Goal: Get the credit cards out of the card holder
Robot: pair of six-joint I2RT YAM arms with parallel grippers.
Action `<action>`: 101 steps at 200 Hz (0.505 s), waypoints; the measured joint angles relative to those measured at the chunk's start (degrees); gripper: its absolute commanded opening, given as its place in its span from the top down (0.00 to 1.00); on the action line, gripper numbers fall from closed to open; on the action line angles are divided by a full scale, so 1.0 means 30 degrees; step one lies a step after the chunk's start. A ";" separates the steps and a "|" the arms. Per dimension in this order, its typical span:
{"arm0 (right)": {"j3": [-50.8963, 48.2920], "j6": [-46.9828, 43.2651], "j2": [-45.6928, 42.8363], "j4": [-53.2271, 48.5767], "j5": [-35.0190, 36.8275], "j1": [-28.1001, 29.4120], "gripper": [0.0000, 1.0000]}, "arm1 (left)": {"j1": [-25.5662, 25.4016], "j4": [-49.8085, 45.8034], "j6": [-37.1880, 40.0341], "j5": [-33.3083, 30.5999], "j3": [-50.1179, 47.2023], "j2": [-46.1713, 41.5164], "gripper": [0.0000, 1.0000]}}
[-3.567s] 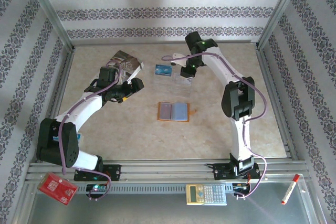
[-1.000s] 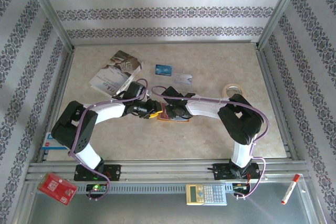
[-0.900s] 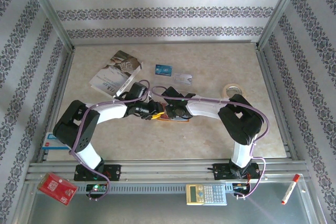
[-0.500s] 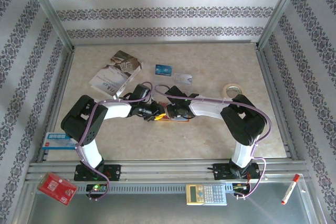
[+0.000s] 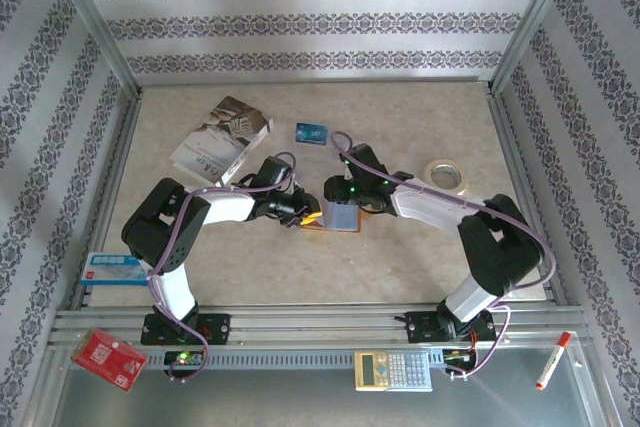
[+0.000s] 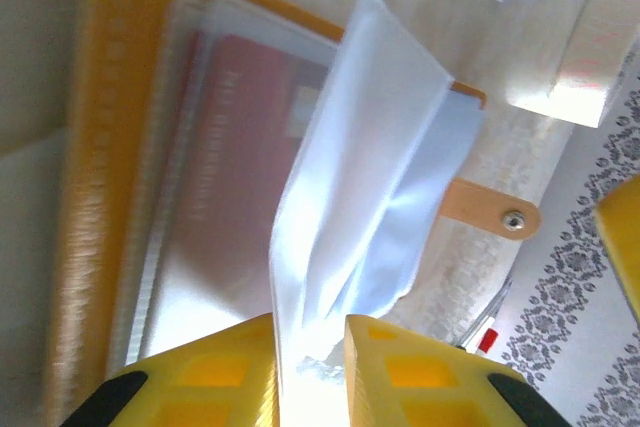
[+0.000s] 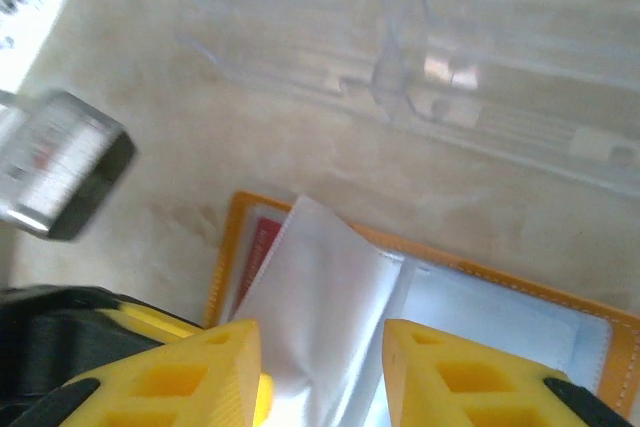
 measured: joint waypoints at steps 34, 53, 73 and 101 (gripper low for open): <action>-0.1107 0.0510 -0.2404 0.0444 0.0787 -0.0525 0.61 | -0.0794 0.0896 -0.0444 0.0233 0.0823 0.0109 0.68; -0.1698 0.0590 -0.3359 0.0539 0.1239 -0.0860 0.60 | -0.1326 0.1843 -0.0758 0.0299 0.1596 0.0787 0.63; -0.2149 0.0714 -0.4036 0.0612 0.1647 -0.1224 0.60 | -0.1734 0.2703 -0.1122 0.0313 0.2178 0.1727 0.57; -0.2725 0.0867 -0.4750 0.0750 0.1858 -0.1479 0.60 | -0.1880 0.2871 -0.1355 0.0284 0.2237 0.2251 0.50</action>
